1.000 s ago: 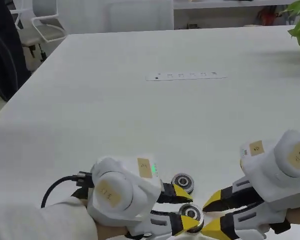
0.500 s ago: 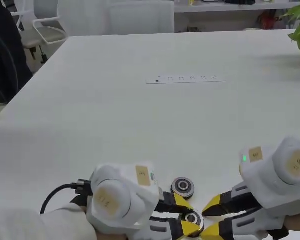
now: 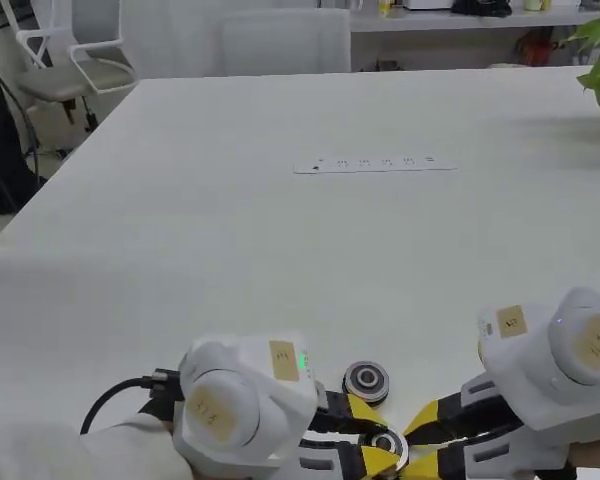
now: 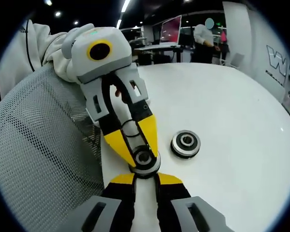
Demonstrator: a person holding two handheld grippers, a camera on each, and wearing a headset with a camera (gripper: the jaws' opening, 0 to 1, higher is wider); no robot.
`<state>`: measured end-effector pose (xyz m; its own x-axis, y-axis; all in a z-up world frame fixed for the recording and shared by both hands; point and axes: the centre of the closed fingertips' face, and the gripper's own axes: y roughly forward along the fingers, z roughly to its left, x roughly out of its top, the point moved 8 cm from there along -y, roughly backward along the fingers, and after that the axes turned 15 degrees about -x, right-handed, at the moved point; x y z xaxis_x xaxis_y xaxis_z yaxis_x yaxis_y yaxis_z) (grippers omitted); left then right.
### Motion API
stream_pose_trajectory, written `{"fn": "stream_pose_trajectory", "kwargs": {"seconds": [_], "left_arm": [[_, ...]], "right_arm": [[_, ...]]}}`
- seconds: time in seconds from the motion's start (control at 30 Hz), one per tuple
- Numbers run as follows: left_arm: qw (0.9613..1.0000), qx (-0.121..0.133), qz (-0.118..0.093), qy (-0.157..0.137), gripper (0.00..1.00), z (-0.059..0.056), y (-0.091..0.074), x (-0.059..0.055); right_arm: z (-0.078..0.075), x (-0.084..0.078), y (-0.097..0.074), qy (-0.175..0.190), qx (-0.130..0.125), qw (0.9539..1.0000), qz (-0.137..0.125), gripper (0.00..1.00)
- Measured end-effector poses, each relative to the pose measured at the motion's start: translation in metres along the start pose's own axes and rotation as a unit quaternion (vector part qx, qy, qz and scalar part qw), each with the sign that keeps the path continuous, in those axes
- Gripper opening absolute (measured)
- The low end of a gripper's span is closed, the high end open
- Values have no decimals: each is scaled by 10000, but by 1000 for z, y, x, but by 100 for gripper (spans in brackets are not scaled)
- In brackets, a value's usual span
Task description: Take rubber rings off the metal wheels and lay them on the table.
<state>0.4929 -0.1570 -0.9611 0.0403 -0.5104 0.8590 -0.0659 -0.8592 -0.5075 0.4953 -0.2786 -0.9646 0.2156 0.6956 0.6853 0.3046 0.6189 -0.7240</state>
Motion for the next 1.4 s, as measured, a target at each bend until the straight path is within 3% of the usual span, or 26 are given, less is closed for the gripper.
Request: {"fn": "stream_pose_trajectory", "kwargs": {"seconds": [0.1, 0.27, 0.53, 0.87, 1.03, 1.07, 1.13, 1.27, 1.4], "left_arm": [[10000, 8, -2, -15, 14, 0, -1, -1], [10000, 10, -12, -21, 14, -1, -1, 0], [10000, -38, 5, -3, 14, 0, -2, 0], [9999, -117, 66, 24, 14, 1, -3, 0], [9999, -146, 63, 64, 15, 1, -3, -1], [9998, -149, 61, 73, 15, 1, -3, -1], [9998, -156, 59, 83, 15, 1, -3, -1], [9998, -142, 68, 120, 14, 1, -3, -1], [9998, -149, 60, 113, 14, 1, -4, -1]], "right_arm": [[-1, -1, 0, -99, -6, 10000, 0, 3], [-3, 0, 0, -67, -103, 9999, 5, 0], [-6, 0, 1, 476, -58, 9987, 162, 0], [-14, -1, -4, 1222, 154, 9924, 71, 0], [-17, -3, -3, 1386, 326, 9898, 20, 0], [-17, -3, -3, 1447, 366, 9888, -14, 0], [-18, -3, -4, 1937, 506, 9797, -130, 0], [-21, -4, -3, 2433, 698, 9671, -247, 0], [-20, -6, -4, 2590, 769, 9623, -324, 0]]}}
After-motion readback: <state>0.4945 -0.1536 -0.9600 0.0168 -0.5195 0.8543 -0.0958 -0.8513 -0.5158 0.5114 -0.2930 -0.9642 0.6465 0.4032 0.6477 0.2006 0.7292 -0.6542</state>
